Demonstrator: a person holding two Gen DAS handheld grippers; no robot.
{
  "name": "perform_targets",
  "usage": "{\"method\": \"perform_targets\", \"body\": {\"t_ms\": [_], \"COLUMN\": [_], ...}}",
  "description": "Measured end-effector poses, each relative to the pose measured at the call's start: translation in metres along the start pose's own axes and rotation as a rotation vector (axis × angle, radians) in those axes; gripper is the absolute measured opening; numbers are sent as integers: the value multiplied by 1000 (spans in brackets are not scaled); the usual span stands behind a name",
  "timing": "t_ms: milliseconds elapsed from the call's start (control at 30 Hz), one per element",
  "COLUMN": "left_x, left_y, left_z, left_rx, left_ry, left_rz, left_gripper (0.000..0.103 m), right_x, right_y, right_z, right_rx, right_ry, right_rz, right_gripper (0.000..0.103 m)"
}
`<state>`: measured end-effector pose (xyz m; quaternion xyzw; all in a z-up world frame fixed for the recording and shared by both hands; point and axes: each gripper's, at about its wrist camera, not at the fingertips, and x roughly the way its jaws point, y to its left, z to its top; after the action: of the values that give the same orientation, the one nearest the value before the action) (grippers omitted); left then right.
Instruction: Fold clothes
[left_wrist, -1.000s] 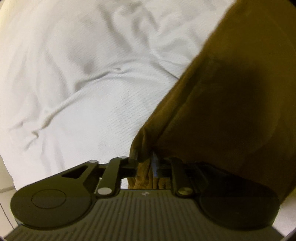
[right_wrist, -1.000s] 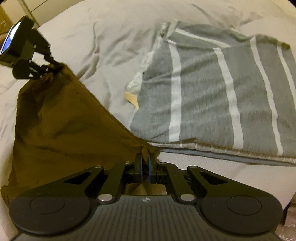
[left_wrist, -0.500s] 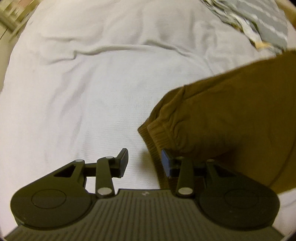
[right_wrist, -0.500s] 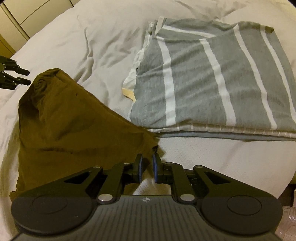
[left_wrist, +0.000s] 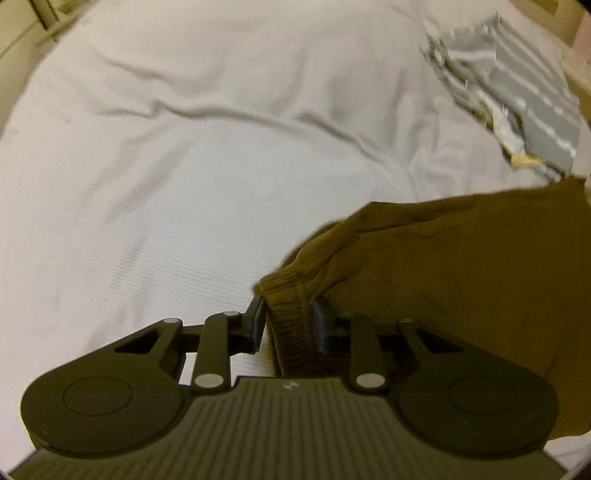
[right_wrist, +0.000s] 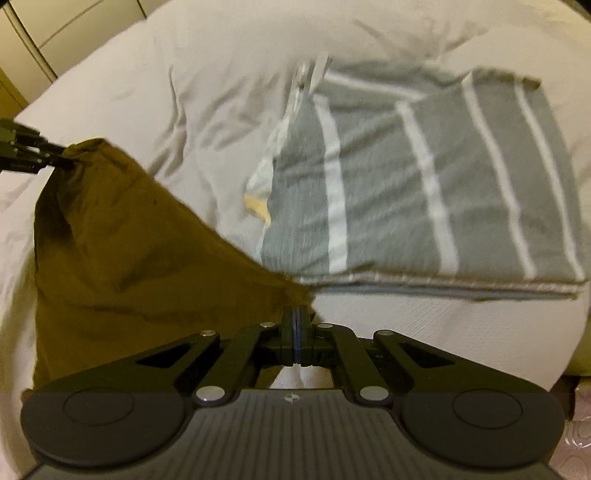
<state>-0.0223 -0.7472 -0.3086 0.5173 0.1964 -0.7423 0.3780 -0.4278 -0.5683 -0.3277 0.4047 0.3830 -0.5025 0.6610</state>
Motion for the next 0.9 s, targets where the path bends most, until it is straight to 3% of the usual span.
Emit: {"method": "perform_targets", "body": {"t_ms": [167, 333, 467, 500, 567, 600, 800, 900], "left_x": [9, 34, 37, 37, 36, 37, 16, 30], "left_y": [6, 4, 4, 4, 3, 2, 0, -2], "left_z": [-5, -1, 0, 1, 1, 1, 6, 6], "left_rx": [-15, -25, -17, -13, -4, 1, -27, -45], "left_ry": [27, 59, 67, 67, 69, 69, 23, 49], "left_rz": [-6, 2, 1, 0, 0, 1, 26, 39], "left_gripper": [23, 23, 23, 23, 23, 23, 23, 23], "right_x": [8, 16, 29, 32, 34, 33, 8, 20], "right_y": [-3, 0, 0, -2, -4, -4, -2, -3], "right_z": [0, -5, -7, -6, -6, -6, 2, 6], "right_rx": [22, -6, -16, -5, 7, 4, -38, -52], "right_ry": [26, 7, 14, 19, 28, 29, -35, -25], "right_rz": [32, 26, 14, 21, 28, 25, 13, 11], "right_gripper": [4, 29, 30, 30, 6, 1, 0, 1]}}
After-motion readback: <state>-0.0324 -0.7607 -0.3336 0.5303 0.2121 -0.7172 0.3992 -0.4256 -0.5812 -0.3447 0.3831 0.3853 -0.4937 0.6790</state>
